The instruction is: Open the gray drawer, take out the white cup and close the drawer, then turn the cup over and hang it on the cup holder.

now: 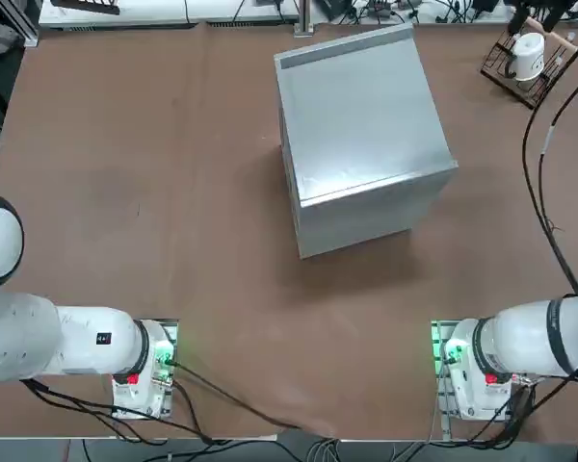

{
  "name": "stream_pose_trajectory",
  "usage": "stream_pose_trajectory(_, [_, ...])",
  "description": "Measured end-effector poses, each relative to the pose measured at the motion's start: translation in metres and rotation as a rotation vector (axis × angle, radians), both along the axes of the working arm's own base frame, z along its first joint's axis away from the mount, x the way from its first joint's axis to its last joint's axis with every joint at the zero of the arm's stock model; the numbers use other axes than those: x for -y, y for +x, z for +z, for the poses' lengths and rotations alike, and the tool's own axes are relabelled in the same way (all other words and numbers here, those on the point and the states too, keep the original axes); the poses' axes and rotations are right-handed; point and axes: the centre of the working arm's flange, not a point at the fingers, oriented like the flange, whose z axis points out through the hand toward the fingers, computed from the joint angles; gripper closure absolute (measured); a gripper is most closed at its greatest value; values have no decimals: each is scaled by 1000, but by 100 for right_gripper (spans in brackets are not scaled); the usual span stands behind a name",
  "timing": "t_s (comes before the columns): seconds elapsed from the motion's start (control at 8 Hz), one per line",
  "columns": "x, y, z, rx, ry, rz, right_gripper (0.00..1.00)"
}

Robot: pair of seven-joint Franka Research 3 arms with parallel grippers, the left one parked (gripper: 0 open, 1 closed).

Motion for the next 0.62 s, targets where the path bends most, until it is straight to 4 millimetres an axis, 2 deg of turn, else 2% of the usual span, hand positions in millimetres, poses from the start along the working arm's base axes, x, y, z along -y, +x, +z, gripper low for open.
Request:
stream_pose_trajectory(0.25, [-7,4,3,35,-1,-2,0])
stream_pose_trajectory(0.62, [-7,8,0,43,-8,-4,0])
